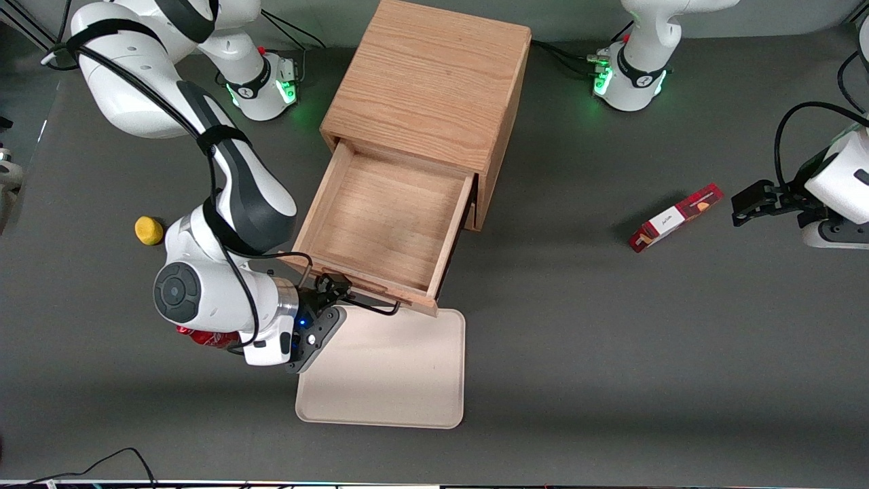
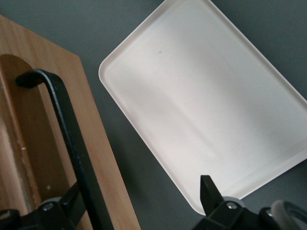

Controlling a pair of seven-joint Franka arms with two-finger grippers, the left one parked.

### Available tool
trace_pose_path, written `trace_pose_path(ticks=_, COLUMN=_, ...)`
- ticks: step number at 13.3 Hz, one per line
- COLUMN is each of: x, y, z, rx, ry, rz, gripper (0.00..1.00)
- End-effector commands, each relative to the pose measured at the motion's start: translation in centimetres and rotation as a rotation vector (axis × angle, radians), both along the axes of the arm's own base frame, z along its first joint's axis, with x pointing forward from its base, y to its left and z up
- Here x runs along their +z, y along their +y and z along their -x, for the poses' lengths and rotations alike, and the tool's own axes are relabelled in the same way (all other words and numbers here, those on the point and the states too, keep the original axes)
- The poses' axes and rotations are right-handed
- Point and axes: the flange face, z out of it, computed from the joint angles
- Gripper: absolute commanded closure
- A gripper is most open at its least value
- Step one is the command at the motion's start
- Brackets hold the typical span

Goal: Close top drawer
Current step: 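Lower the right gripper against the open drawer's front beside the handle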

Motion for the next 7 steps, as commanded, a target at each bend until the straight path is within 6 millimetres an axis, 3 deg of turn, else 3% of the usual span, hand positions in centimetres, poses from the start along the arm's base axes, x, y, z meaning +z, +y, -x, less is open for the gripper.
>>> trace_pose_path(ticks=1, x=-1.0, y=0.6, z=0.6, rx=0.032, ry=0.005, rz=0.031, gripper=0.0)
trace_pose_path(ticks=4, x=-0.1, y=0.6, z=1.3, rx=0.041, ry=-0.004, rz=0.049, gripper=0.0)
trace_pose_path(ticks=7, x=0.7, y=2.6, z=3.1, rx=0.077, ry=-0.012, rz=0.061, gripper=0.0)
